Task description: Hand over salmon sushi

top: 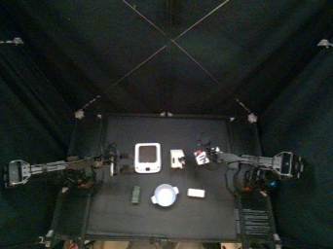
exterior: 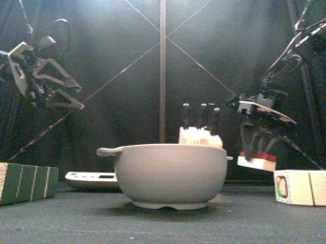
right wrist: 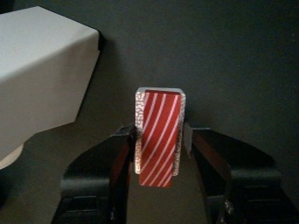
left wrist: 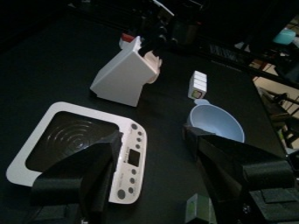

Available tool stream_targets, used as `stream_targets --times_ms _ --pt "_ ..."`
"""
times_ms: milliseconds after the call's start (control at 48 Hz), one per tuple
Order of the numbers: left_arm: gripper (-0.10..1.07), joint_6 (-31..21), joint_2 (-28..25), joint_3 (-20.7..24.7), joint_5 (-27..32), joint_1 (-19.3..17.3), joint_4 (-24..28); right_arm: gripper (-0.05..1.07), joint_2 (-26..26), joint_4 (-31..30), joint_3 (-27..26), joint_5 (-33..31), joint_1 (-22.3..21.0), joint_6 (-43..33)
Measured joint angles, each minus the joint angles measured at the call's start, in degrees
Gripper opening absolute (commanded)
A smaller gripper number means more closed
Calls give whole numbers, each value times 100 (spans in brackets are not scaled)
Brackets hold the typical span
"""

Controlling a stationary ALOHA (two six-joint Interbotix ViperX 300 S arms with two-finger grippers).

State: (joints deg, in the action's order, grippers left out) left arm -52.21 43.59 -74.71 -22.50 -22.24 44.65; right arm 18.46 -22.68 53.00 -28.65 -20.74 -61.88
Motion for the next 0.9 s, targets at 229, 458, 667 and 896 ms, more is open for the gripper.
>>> stream_targets --times_ms 229,458,667,896 --pt "93 0 -9 0 -9 -9 0 68 18 -79 -62 44 9 -18" --pt "93 0 -9 0 -9 -35 0 68 202 -220 -229 53 158 26" --pt "93 0 -9 9 -9 -44 -132 68 431 -606 -404 62 554 35" --pt "93 0 -9 53 -396 -35 -167 68 905 -1160 -527 167 1195 26"
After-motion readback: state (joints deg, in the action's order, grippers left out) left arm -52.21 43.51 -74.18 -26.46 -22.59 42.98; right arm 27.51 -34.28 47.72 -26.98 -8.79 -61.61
